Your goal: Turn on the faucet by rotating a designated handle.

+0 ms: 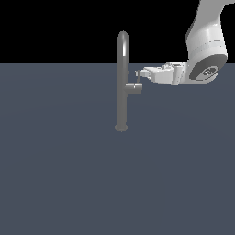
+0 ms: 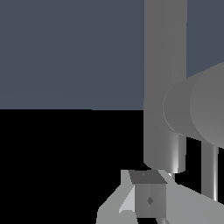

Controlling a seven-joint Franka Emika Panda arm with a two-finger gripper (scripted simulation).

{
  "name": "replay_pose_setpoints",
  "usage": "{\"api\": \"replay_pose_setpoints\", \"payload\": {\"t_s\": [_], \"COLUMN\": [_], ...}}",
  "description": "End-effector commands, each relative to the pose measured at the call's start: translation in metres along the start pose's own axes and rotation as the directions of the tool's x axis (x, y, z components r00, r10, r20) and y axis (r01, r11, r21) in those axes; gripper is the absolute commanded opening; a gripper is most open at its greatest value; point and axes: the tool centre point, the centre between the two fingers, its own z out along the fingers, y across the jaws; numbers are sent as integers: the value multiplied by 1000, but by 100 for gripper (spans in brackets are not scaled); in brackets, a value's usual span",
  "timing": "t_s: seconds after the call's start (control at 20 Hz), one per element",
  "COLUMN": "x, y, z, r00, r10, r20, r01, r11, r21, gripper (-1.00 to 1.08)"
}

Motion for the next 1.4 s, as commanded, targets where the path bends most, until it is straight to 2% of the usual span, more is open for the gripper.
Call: {"api": "replay_pose_setpoints", "payload": {"t_s": [0.0, 0.7, 0.8, 1.35], "x": [0, -12, -9, -10], "y": [0, 26, 23, 52], "z": [0, 1, 0, 1], "r00": [1000, 1000, 1000, 1000], "r10": [1, 0, 1, 0], "r20": [2, 2, 1, 2], "r01": [-1, 0, -1, -1], "r11": [1000, 1000, 1000, 1000], "r21": [2, 2, 5, 3], "gripper": [-100, -100, -100, -100]}}
